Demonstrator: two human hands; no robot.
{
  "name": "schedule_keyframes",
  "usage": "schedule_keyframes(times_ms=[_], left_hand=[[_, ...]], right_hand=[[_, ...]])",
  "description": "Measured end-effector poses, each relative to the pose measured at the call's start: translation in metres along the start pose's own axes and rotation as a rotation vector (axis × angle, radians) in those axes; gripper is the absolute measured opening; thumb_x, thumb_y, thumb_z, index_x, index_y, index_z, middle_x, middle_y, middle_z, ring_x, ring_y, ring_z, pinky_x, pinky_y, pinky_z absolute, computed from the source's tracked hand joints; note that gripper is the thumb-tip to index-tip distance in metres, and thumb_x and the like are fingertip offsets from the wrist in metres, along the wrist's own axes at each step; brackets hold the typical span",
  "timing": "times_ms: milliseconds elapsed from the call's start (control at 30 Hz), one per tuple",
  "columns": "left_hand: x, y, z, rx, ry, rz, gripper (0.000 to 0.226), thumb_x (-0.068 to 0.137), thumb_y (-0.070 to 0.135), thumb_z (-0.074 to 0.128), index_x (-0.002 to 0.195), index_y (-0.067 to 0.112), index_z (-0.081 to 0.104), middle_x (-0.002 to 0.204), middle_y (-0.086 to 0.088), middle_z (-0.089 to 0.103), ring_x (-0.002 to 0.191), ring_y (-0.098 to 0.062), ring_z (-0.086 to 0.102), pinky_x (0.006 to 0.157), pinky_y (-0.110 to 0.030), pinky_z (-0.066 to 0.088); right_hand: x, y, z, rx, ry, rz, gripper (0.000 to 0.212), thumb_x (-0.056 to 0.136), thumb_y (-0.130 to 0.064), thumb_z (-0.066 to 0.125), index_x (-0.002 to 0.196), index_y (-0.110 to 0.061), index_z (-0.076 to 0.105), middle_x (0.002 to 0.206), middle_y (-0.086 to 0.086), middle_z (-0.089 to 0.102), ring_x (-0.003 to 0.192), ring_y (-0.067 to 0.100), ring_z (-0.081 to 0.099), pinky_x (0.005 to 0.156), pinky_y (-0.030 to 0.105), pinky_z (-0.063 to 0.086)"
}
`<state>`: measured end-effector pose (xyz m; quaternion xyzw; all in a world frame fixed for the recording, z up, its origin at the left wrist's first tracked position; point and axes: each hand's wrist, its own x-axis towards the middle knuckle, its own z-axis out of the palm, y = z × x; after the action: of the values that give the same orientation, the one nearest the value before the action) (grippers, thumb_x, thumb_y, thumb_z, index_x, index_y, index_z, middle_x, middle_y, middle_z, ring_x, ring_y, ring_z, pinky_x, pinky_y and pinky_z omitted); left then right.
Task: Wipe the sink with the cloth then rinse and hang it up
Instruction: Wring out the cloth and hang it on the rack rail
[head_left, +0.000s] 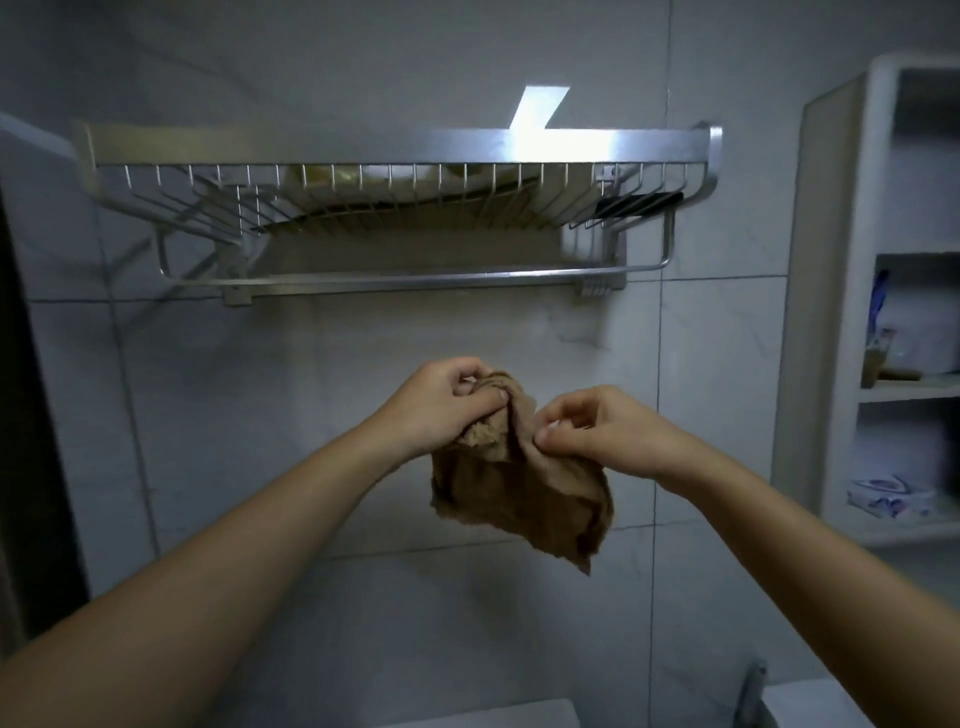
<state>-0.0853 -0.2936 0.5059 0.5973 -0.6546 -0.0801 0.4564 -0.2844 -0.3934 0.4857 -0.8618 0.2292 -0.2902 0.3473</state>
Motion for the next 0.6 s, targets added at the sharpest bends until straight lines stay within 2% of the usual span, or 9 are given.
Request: schedule_keyframes(times_ms=[33, 100, 133, 200, 267, 333, 400, 500, 600], left_hand=[[0.009, 0.009, -0.006, 0.165, 0.021, 0.080, 0.014, 0.094, 0.025, 0.068, 0.081, 0.021, 0.063, 0.060, 0.013, 0.065, 0.060, 0.004, 0.058, 0.058, -0.019, 0.043], [0.021, 0.028, -0.024, 0.531, 0.086, 0.204, 0.030, 0.090, 0.043, 0.069, 0.074, 0.021, 0.057, 0.064, 0.007, 0.058, 0.065, -0.006, 0.055, 0.062, -0.033, 0.042], [0.023, 0.039, -0.036, 0.597, 0.082, 0.212, 0.037, 0.087, 0.051, 0.069, 0.073, 0.020, 0.056, 0.065, 0.006, 0.055, 0.066, -0.011, 0.053, 0.062, -0.036, 0.040], [0.027, 0.057, -0.060, 0.531, 0.000, 0.172, 0.043, 0.080, 0.059, 0.073, 0.072, 0.019, 0.058, 0.066, 0.006, 0.053, 0.064, -0.012, 0.051, 0.060, -0.034, 0.037], [0.031, 0.073, -0.077, 0.511, -0.054, 0.159, 0.042, 0.074, 0.058, 0.078, 0.079, 0.019, 0.063, 0.070, 0.006, 0.056, 0.067, -0.011, 0.052, 0.061, -0.031, 0.038], [0.041, 0.082, -0.090, 0.550, -0.059, 0.163, 0.037, 0.075, 0.048, 0.083, 0.092, 0.019, 0.067, 0.079, 0.005, 0.062, 0.071, -0.009, 0.055, 0.064, -0.030, 0.042], [0.051, 0.084, -0.101, 0.489, -0.069, 0.119, 0.028, 0.078, 0.033, 0.084, 0.099, 0.020, 0.070, 0.088, 0.000, 0.070, 0.076, -0.010, 0.061, 0.071, -0.028, 0.048], [0.065, 0.077, -0.107, 0.450, 0.027, 0.106, 0.014, 0.083, 0.022, 0.080, 0.092, 0.025, 0.070, 0.087, 0.003, 0.071, 0.078, -0.008, 0.064, 0.073, -0.026, 0.048], [0.077, 0.063, -0.093, 0.554, 0.264, 0.072, 0.013, 0.090, 0.019, 0.069, 0.099, 0.027, 0.073, 0.095, 0.007, 0.069, 0.091, -0.015, 0.064, 0.078, -0.031, 0.050]], right_hand=[[0.005, -0.009, -0.004, -0.026, 0.047, -0.038, 0.016, 0.090, -0.032, 0.071, 0.095, -0.017, 0.075, 0.075, 0.001, 0.070, 0.071, 0.019, 0.069, 0.060, 0.026, 0.056], [0.011, -0.024, -0.022, -0.062, 0.145, -0.098, 0.021, 0.094, -0.031, 0.066, 0.088, -0.011, 0.071, 0.071, 0.002, 0.063, 0.060, 0.020, 0.059, 0.047, 0.026, 0.047], [0.012, -0.032, -0.034, -0.081, 0.190, -0.126, 0.022, 0.096, -0.032, 0.064, 0.088, -0.012, 0.069, 0.072, 0.002, 0.062, 0.059, 0.018, 0.055, 0.045, 0.026, 0.044], [0.015, -0.047, -0.057, -0.114, 0.284, -0.202, 0.020, 0.098, -0.030, 0.061, 0.092, -0.012, 0.067, 0.077, 0.002, 0.061, 0.060, 0.015, 0.054, 0.045, 0.024, 0.043], [0.023, -0.058, -0.073, -0.180, 0.395, -0.280, 0.015, 0.098, -0.028, 0.061, 0.094, -0.014, 0.066, 0.083, -0.002, 0.064, 0.069, 0.013, 0.060, 0.051, 0.021, 0.046], [0.034, -0.066, -0.081, -0.287, 0.532, -0.347, 0.010, 0.097, -0.028, 0.061, 0.095, -0.019, 0.065, 0.088, -0.003, 0.067, 0.080, 0.015, 0.065, 0.061, 0.028, 0.053], [0.043, -0.070, -0.088, -0.392, 0.652, -0.385, 0.006, 0.097, -0.026, 0.061, 0.097, -0.021, 0.064, 0.089, -0.005, 0.066, 0.080, 0.011, 0.062, 0.064, 0.026, 0.051], [0.057, -0.065, -0.091, -0.492, 0.736, -0.411, 0.005, 0.097, -0.026, 0.062, 0.100, -0.022, 0.063, 0.090, -0.010, 0.061, 0.078, 0.002, 0.055, 0.066, 0.018, 0.044], [0.074, -0.057, -0.088, -0.576, 0.773, -0.427, 0.006, 0.097, -0.027, 0.061, 0.101, -0.022, 0.063, 0.095, -0.010, 0.061, 0.082, 0.006, 0.055, 0.072, 0.023, 0.047]])
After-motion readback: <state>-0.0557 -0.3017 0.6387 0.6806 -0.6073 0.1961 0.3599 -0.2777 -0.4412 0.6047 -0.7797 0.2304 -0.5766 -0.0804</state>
